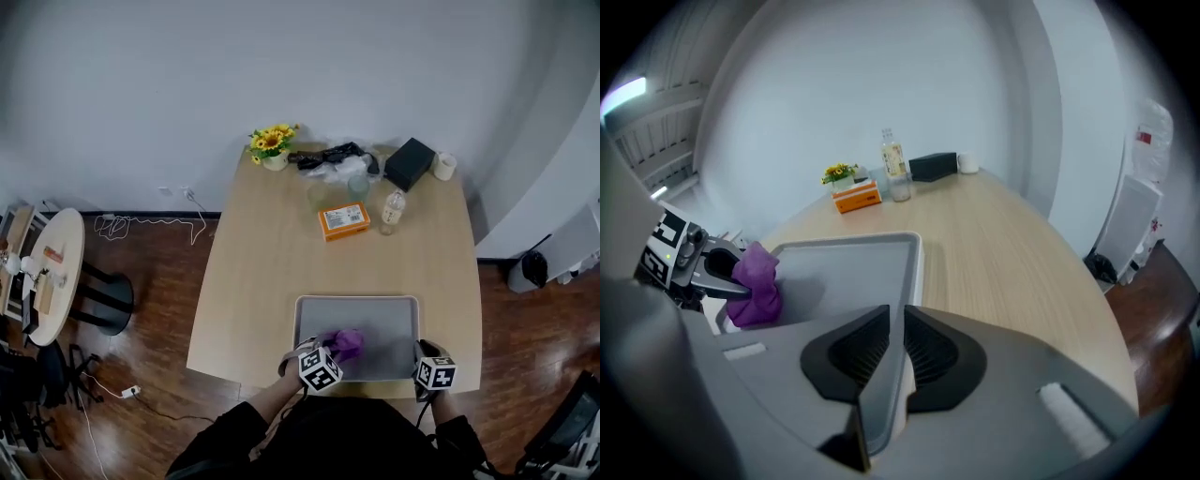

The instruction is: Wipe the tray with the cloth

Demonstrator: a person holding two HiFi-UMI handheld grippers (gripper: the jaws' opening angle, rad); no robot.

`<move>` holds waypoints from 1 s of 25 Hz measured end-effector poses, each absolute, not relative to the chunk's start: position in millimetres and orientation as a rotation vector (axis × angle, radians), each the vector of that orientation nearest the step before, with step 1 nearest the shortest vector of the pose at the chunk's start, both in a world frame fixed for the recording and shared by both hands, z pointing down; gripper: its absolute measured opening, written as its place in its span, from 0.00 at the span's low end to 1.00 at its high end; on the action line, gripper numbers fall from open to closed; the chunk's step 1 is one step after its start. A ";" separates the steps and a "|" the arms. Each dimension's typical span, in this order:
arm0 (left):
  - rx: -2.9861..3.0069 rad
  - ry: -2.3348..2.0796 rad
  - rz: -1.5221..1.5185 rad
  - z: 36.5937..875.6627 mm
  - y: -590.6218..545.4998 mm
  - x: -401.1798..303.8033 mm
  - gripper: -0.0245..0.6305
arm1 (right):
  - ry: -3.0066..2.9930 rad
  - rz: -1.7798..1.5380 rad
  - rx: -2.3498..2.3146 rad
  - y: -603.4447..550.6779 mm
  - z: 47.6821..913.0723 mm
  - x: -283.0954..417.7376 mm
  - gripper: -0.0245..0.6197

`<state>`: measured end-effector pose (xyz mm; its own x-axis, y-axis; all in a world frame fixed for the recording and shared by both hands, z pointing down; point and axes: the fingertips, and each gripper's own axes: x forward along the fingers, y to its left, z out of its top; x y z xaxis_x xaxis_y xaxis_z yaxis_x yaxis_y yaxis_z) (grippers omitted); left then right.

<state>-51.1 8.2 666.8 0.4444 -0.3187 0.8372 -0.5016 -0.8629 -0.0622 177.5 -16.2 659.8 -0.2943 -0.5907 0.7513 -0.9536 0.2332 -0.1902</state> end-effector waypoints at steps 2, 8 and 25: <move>2.514 -0.780 1.279 641.8 -2.5 -50.5 0.16 | -2.016 0.841 1.421 -21.8 640.3 168.9 0.11; 2.637 -0.913 1.063 559.2 -21.3 -44.7 0.16 | -2.139 0.791 1.447 -31.0 588.6 143.2 0.09; 2.786 -1.620 0.062 288.9 -22.1 -115.9 0.16 | -2.732 0.240 1.620 -56.3 307.9 95.4 0.04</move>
